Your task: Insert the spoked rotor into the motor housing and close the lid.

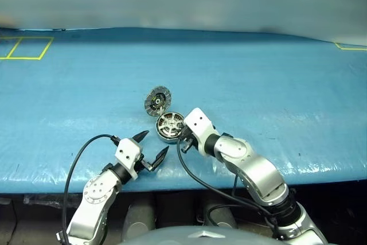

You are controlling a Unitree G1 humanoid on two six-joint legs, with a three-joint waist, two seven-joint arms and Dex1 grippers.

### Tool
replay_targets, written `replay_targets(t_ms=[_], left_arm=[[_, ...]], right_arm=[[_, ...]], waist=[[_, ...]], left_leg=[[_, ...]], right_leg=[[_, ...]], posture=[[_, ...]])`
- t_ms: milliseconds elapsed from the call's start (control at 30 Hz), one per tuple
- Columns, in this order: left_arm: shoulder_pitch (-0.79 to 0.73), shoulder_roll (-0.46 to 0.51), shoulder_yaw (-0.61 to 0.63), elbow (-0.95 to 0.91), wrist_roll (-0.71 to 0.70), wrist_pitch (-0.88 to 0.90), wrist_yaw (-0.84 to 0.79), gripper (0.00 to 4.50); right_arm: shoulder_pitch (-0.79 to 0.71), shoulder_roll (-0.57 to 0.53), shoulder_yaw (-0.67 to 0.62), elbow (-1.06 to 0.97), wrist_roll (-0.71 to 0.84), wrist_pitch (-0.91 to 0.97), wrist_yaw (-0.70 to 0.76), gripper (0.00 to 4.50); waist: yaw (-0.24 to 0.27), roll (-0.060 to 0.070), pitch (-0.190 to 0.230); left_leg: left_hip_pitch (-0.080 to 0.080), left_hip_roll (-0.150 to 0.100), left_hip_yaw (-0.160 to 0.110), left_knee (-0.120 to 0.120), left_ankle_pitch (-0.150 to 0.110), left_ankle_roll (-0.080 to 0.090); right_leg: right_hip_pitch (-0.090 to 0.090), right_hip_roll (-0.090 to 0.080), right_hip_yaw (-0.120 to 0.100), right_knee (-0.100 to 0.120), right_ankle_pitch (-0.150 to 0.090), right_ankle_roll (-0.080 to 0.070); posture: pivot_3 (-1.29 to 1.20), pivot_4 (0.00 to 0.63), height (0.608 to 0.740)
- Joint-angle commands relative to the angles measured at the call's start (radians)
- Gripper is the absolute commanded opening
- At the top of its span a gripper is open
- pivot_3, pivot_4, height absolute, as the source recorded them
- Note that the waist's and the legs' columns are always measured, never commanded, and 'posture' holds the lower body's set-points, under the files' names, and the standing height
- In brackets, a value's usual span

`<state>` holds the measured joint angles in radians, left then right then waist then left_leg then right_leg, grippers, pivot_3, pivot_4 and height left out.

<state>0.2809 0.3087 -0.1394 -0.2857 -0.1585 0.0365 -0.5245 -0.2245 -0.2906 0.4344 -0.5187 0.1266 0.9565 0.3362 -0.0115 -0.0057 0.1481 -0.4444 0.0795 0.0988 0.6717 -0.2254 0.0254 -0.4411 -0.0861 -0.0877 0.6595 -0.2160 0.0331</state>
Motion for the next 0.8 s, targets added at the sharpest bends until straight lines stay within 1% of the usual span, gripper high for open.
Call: replay_targets(t_ms=[33, 167, 333, 433, 500, 533, 633, 800], left_arm=[[-0.010, -0.004, -0.006, -0.028, -0.001, -0.010, 0.004, 4.50], [-0.012, -0.002, -0.002, -0.032, -0.001, -0.007, 0.006, 4.50], [-0.007, 0.005, 0.005, -0.037, -0.004, -0.002, 0.007, 4.50], [-0.009, 0.012, 0.006, -0.038, -0.008, 0.004, 0.002, 4.50], [-0.012, 0.015, 0.008, -0.037, -0.010, 0.006, -0.001, 4.50], [-0.013, 0.016, 0.010, -0.036, -0.011, 0.006, -0.001, 4.50], [-0.016, 0.017, 0.028, -0.036, -0.016, 0.006, 0.006, 4.50], [-0.022, 0.013, 0.115, -0.045, -0.055, 0.019, 0.038, 4.50]], right_arm=[[-0.025, 0.017, -0.029, -0.080, 0.021, 0.021, 0.002, 1.50], [-0.039, 0.035, -0.079, -0.156, 0.054, 0.068, 0.000, 1.50], [-0.032, 0.084, -0.150, -0.267, 0.108, 0.120, -0.026, 1.50], [-0.021, 0.101, -0.142, -0.244, 0.096, 0.104, -0.058, 0.89], [-0.020, 0.104, -0.109, -0.202, 0.067, 0.077, -0.084, 0.19], [-0.022, 0.107, -0.095, -0.184, 0.059, 0.064, -0.093, 0.04], [-0.036, 0.124, -0.074, -0.156, 0.047, 0.039, -0.113, 0.04], [-0.039, 0.129, -0.084, -0.162, 0.044, 0.020, -0.120, 0.04]], waist=[[0.000, 0.000, 0.000], [0.000, 0.000, 0.000], [0.000, 0.000, 0.000], [0.000, 0.000, 0.000], [-0.001, 0.000, 0.000], [-0.001, 0.000, 0.000], [-0.001, 0.000, 0.000], [-0.001, 0.000, 0.000]], left_leg=[[0.000, 0.000, 0.000, 0.000, 0.000, 0.000], [0.000, 0.000, 0.000, 0.000, 0.000, 0.000], [0.000, 0.000, -0.001, 0.000, 0.000, 0.000], [0.000, 0.000, -0.001, 0.000, 0.000, 0.000], [0.000, 0.000, -0.001, 0.001, 0.000, 0.000], [0.000, 0.000, -0.001, 0.001, 0.000, 0.000], [0.000, 0.000, -0.001, 0.001, 0.000, 0.000], [0.000, 0.000, -0.001, 0.001, 0.000, 0.000]], right_leg=[[0.000, 0.000, 0.000, 0.000, 0.000, 0.000], [0.000, 0.000, 0.000, 0.000, 0.000, 0.000], [0.000, 0.000, 0.000, 0.000, 0.000, 0.000], [0.000, 0.000, 0.000, 0.000, 0.000, 0.000], [0.000, 0.000, 0.000, 0.000, 0.000, 0.000], [0.000, 0.000, 0.000, 0.000, 0.000, 0.000], [0.000, 0.000, 0.000, 0.000, 0.000, 0.000], [0.000, 0.000, 0.000, 0.000, 0.000, 0.000]], posture=[[0.00, 0.150, 0.740], [0.00, 0.150, 0.740], [0.00, 0.150, 0.740], [0.00, 0.150, 0.740], [0.00, 0.150, 0.740], [0.00, 0.150, 0.740], [0.00, 0.150, 0.740], [0.00, 0.150, 0.740]])
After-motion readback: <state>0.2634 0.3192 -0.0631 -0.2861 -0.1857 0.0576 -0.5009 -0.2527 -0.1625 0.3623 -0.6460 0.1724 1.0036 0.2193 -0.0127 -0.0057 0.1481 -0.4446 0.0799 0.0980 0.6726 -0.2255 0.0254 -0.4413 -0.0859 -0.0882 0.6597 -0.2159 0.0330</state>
